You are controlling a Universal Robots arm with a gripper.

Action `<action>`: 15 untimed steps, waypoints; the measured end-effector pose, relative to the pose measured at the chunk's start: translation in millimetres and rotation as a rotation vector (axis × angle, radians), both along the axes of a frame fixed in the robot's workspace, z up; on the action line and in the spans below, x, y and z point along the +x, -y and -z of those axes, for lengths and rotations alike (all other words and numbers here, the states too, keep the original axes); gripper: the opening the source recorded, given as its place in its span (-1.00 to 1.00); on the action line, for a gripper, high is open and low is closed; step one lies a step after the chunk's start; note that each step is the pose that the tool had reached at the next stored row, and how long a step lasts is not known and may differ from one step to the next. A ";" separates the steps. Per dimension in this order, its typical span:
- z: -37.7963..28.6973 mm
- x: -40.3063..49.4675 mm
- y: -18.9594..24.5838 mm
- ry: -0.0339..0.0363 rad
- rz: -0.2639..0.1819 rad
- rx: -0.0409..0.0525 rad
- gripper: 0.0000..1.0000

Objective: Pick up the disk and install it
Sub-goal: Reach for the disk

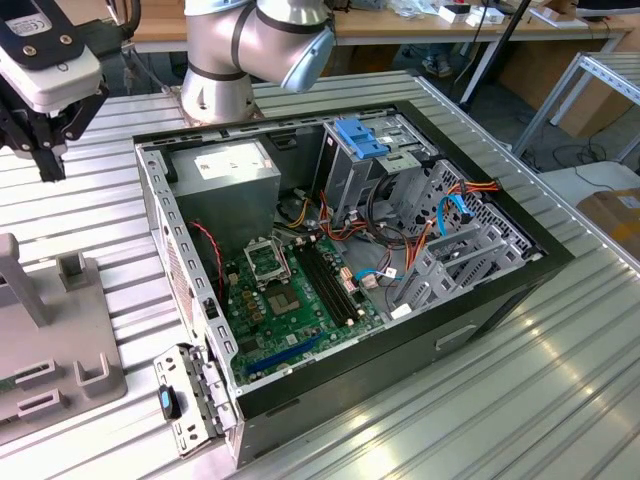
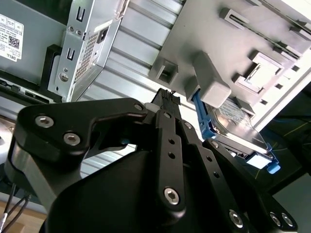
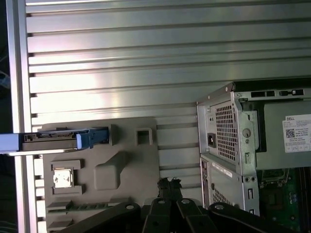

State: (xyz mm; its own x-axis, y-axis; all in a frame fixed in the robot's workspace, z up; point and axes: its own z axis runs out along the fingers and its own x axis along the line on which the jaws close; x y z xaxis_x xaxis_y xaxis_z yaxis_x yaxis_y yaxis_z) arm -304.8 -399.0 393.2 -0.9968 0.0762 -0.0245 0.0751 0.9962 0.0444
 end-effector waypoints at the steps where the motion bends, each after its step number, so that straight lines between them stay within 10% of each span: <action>1: 0.0 -0.9 0.0 0.0000 0.000 0.0000 -0.79; 15: 0.0 -14.5 0.0 0.0000 0.000 0.0000 -0.79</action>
